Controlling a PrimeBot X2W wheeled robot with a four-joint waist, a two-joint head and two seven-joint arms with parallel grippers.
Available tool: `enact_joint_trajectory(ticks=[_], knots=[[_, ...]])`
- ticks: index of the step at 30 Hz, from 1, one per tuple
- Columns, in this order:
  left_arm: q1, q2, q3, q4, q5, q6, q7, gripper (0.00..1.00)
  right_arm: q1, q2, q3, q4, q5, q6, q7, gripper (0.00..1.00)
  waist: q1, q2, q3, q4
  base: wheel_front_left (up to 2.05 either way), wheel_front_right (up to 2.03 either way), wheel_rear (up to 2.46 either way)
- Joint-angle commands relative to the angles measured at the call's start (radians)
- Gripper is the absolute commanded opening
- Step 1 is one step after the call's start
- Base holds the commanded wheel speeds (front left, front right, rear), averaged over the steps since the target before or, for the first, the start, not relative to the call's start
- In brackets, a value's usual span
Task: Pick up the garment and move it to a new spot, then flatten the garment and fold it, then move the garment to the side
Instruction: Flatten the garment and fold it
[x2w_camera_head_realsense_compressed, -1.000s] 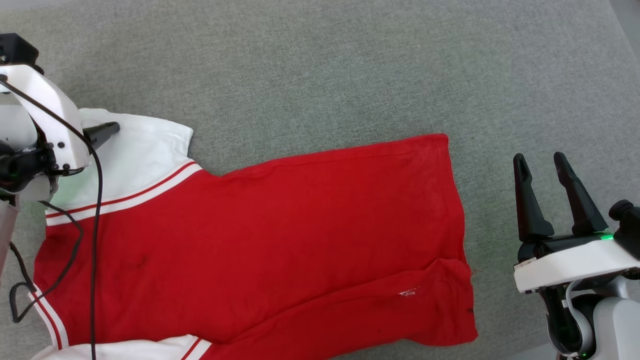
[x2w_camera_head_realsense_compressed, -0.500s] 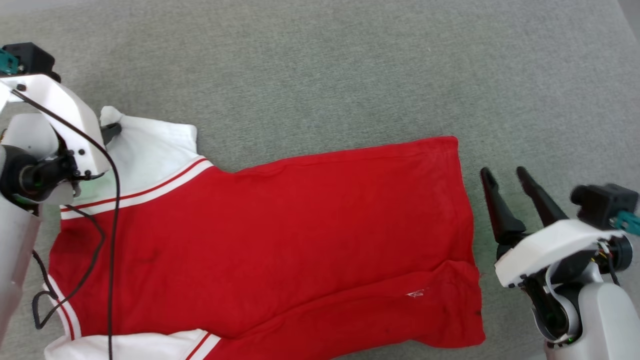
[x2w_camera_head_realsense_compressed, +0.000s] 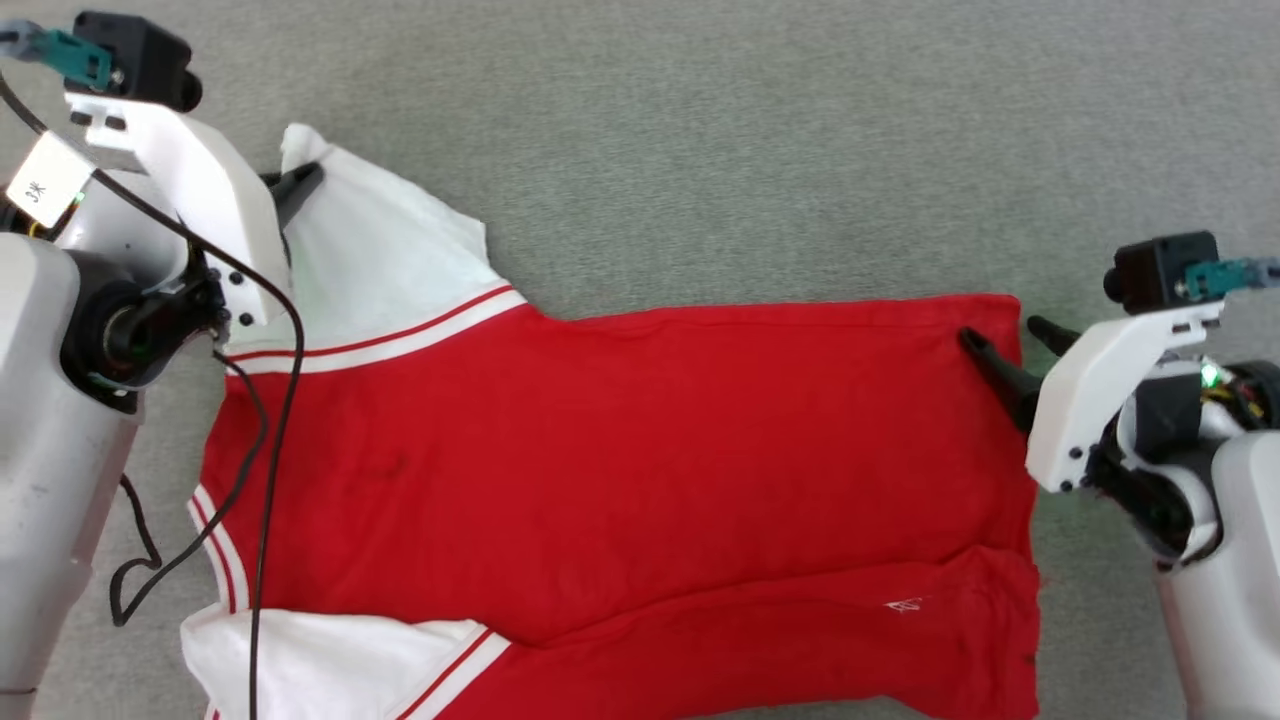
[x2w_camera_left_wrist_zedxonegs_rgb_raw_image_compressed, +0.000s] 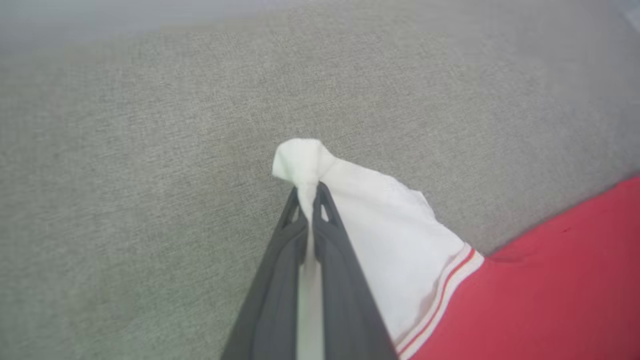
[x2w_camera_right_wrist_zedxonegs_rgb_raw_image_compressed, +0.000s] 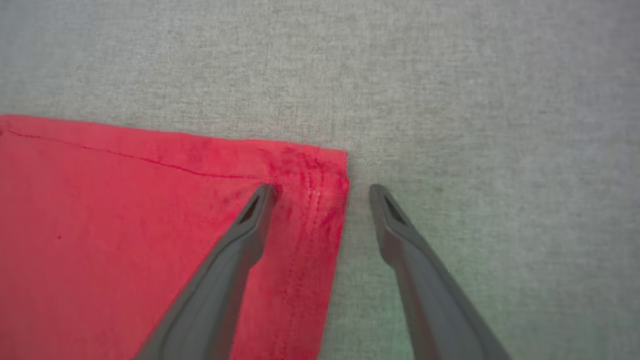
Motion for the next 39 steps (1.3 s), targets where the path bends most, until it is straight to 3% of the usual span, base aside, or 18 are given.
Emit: enact_joint_trajectory(ticks=[1,10,11,12,13,19,27,39], knots=[[0.004,-0.005,-0.002,-0.02,0.007,-0.004,-0.011,0.0,-0.036,-0.019,0.005,0.013,-0.004,0.0,0.021,1.0,0.0,0.0,0.006,0.02,0.0,0.0,0.0],[0.026,-0.007,-0.016,-0.104,0.016,-0.008,-0.034,0.0,-0.108,-0.056,0.077,0.156,-0.007,0.0,0.189,1.0,0.0,0.0,0.02,0.076,0.0,0.0,0.0],[0.028,-0.008,-0.017,-0.107,0.015,-0.01,-0.036,0.0,-0.109,-0.054,0.088,0.17,-0.005,0.0,0.212,0.96,0.0,0.0,0.019,0.081,0.0,0.0,0.0],[0.031,-0.009,-0.018,-0.109,0.014,-0.012,-0.039,0.0,-0.107,-0.051,0.095,0.182,0.001,0.0,0.235,0.21,0.0,0.0,0.019,0.085,0.0,0.0,0.0],[0.036,-0.01,-0.017,-0.109,0.013,-0.012,-0.044,0.0,-0.104,-0.049,0.1,0.194,0.005,0.0,0.262,0.0,0.0,0.0,0.017,0.088,0.0,0.0,0.0],[0.057,-0.017,-0.015,-0.107,0.008,-0.015,-0.077,0.0,-0.118,-0.067,0.083,0.181,0.018,0.0,0.288,0.0,0.0,0.0,-0.004,0.109,0.0,0.0,0.0],[0.138,-0.011,-0.001,-0.131,0.004,-0.006,-0.151,0.0,-0.074,-0.087,0.0,0.038,0.004,0.0,0.182,0.0,0.0,0.0,-0.081,0.135,0.0,0.0,0.0],[0.502,0.001,0.041,-0.286,-0.047,0.095,-0.286,0.0,0.259,-0.026,-0.119,-0.173,-0.015,0.0,0.117,0.0,0.0,0.0,-0.218,0.176,0.0,0.0,0.0]])
